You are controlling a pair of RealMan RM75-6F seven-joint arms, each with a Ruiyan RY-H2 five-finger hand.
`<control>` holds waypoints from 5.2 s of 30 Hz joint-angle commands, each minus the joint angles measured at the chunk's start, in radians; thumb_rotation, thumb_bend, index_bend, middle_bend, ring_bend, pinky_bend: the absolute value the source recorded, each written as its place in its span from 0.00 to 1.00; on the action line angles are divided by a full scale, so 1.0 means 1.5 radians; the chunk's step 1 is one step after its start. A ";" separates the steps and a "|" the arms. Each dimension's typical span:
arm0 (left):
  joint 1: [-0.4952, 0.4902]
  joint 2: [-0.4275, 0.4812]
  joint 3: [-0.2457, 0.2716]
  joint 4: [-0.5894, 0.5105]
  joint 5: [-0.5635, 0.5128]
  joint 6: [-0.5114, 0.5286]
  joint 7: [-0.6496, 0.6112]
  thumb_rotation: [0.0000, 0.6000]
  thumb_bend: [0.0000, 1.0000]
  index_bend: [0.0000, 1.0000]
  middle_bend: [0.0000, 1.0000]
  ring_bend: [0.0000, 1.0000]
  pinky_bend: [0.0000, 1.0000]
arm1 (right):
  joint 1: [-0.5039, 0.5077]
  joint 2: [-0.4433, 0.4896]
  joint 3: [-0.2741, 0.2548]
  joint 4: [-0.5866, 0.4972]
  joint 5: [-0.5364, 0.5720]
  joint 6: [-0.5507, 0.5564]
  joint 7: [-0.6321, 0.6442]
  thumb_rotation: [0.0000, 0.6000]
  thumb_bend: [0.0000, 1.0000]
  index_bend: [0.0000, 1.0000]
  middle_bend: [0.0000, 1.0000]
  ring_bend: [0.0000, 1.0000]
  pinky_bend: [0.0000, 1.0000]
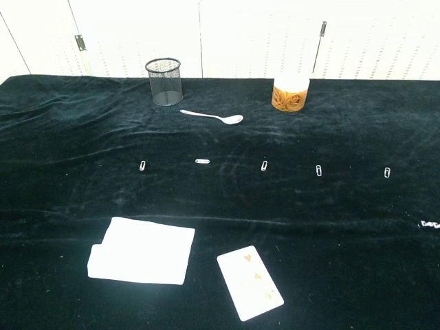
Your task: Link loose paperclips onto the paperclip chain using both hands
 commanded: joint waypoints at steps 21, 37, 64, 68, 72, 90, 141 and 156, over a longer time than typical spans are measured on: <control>-0.007 0.008 0.008 0.010 0.006 -0.007 -0.033 1.00 0.09 0.00 0.01 0.02 0.00 | 0.009 -0.066 -0.002 0.054 0.045 -0.038 -0.020 1.00 0.33 0.53 0.00 0.00 0.00; -0.006 0.011 0.009 0.012 0.003 -0.003 -0.044 1.00 0.09 0.00 0.01 0.02 0.00 | 0.024 -0.063 -0.004 0.048 0.074 -0.079 -0.034 1.00 0.37 0.55 0.00 0.02 0.00; -0.006 0.012 0.009 0.016 -0.002 -0.002 -0.054 1.00 0.09 0.00 0.01 0.02 0.00 | 0.027 -0.045 0.024 0.019 0.057 -0.006 0.032 1.00 0.50 0.84 0.18 0.11 0.00; -0.007 0.012 0.007 0.016 -0.005 -0.003 -0.054 1.00 0.09 0.00 0.01 0.01 0.00 | 0.038 -0.036 0.038 0.000 0.055 -0.001 0.035 1.00 0.50 0.85 0.18 0.11 0.00; -0.007 0.013 0.006 0.016 -0.005 -0.003 -0.059 1.00 0.09 0.00 0.01 0.01 0.00 | 0.050 -0.038 0.050 -0.015 0.055 0.000 0.039 1.00 0.50 0.85 0.18 0.11 0.00; 0.000 0.023 0.004 0.025 -0.008 0.006 -0.097 1.00 0.09 0.00 0.01 0.01 0.00 | 0.190 -0.139 0.126 0.026 0.123 -0.120 -0.019 1.00 0.50 0.85 0.19 0.12 0.00; 0.010 0.024 -0.003 0.015 -0.023 0.015 -0.080 1.00 0.09 0.00 0.01 0.01 0.00 | 0.206 -0.139 0.040 -0.047 0.025 -0.074 -0.005 1.00 0.50 0.85 0.20 0.11 0.00; 0.028 0.032 -0.005 0.016 -0.021 0.040 -0.104 1.00 0.09 0.00 0.01 0.01 0.00 | 0.270 -0.228 0.048 -0.012 0.041 -0.152 -0.034 1.00 0.50 0.84 0.17 0.11 0.00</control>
